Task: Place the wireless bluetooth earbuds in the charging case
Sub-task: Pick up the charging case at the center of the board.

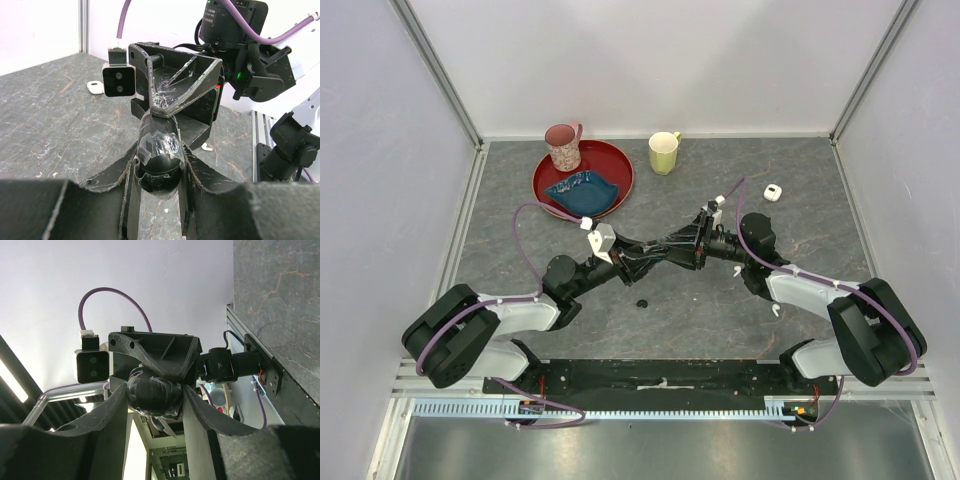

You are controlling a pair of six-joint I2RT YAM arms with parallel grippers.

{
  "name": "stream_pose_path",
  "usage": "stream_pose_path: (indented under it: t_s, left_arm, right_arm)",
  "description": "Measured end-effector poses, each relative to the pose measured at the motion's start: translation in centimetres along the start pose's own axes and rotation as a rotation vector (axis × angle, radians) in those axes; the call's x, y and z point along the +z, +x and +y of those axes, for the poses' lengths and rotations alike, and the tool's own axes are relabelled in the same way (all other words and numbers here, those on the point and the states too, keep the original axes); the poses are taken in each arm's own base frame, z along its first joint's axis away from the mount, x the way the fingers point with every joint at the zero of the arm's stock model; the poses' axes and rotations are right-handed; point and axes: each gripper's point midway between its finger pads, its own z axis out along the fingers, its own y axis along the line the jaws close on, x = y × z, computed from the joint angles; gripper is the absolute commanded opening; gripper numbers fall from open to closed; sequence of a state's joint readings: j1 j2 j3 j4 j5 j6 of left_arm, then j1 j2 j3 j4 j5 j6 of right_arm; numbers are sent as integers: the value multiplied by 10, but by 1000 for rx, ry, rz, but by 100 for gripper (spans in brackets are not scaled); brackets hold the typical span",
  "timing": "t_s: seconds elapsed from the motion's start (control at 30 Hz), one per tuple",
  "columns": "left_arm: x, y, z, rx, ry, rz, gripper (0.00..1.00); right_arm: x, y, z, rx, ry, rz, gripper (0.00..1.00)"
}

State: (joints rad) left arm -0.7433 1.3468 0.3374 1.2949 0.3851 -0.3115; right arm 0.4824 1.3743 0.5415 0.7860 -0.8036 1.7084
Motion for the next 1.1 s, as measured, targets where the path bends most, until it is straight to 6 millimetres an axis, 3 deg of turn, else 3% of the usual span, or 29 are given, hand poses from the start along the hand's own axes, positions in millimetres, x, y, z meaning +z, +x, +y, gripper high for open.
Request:
stream_pose_path:
  t_s: [0.07, 0.13, 0.3, 0.93, 1.1]
  left_arm:
    - [0, 0, 0, -1, 0, 1, 16]
    - [0, 1, 0, -1, 0, 2, 36]
    - [0, 0, 0, -1, -1, 1, 49]
    - [0, -1, 3, -1, -17, -4, 49]
    - [0, -1, 3, -1, -17, -4, 38]
  right_arm:
    - [0, 0, 0, -2, -2, 0, 8]
    - [0, 0, 0, -2, -2, 0, 7]
    - [0, 0, 0, -2, -2, -1, 7]
    - [0, -2, -2, 2, 0, -8, 7]
    - [1, -3, -4, 7, 6, -9, 7]
